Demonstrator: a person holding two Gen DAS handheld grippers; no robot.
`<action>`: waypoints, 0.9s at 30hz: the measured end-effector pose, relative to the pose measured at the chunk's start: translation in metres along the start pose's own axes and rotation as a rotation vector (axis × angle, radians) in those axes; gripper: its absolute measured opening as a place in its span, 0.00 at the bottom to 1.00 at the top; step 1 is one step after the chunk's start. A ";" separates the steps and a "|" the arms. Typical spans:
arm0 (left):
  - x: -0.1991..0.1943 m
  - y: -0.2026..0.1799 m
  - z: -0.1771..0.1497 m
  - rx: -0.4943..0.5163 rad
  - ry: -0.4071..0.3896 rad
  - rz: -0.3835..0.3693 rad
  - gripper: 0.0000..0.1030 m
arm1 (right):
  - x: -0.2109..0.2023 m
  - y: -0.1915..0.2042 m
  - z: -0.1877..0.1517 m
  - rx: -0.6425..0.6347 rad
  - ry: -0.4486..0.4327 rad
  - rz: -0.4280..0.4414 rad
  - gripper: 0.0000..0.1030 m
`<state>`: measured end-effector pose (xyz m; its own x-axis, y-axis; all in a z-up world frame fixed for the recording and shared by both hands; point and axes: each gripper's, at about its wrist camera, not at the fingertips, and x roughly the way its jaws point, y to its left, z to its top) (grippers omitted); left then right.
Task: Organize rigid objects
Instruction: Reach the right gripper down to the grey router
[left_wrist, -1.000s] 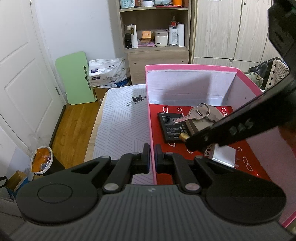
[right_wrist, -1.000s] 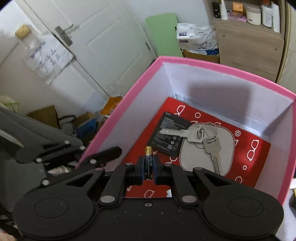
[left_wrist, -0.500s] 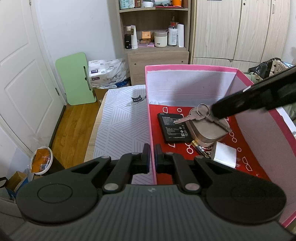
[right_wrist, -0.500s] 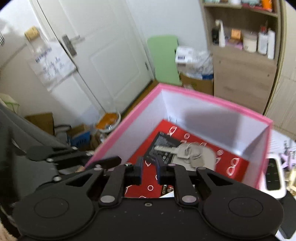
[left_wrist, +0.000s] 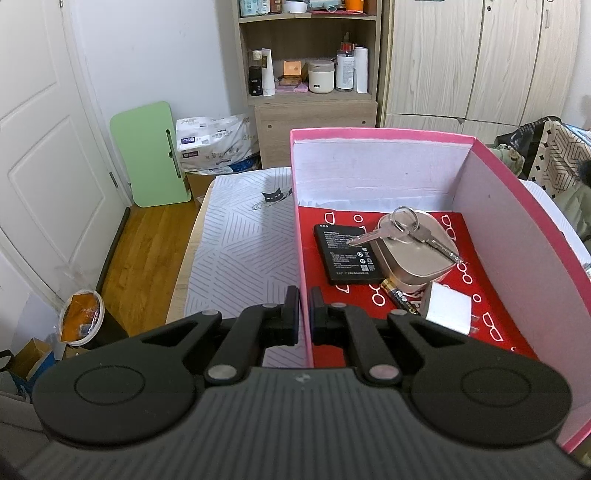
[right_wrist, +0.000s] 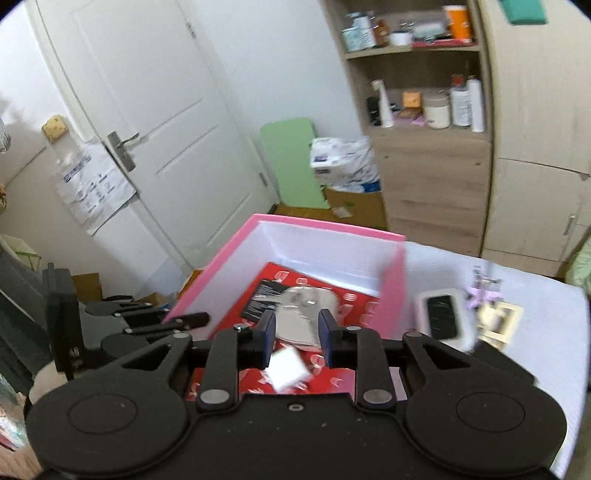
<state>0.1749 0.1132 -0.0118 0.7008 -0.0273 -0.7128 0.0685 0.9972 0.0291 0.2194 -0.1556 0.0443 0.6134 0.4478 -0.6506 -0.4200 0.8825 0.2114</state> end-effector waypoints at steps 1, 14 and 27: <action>0.000 0.000 0.000 0.000 0.001 -0.001 0.05 | -0.005 -0.006 -0.004 0.008 -0.001 -0.022 0.33; 0.001 0.003 -0.002 -0.015 0.003 -0.012 0.05 | -0.035 -0.082 -0.070 0.171 0.071 -0.211 0.40; 0.002 0.002 -0.001 -0.017 0.014 -0.005 0.05 | -0.018 -0.124 -0.132 0.334 0.130 -0.274 0.56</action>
<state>0.1755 0.1157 -0.0135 0.6905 -0.0312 -0.7227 0.0600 0.9981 0.0142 0.1727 -0.2922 -0.0666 0.5737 0.1881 -0.7971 -0.0021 0.9736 0.2282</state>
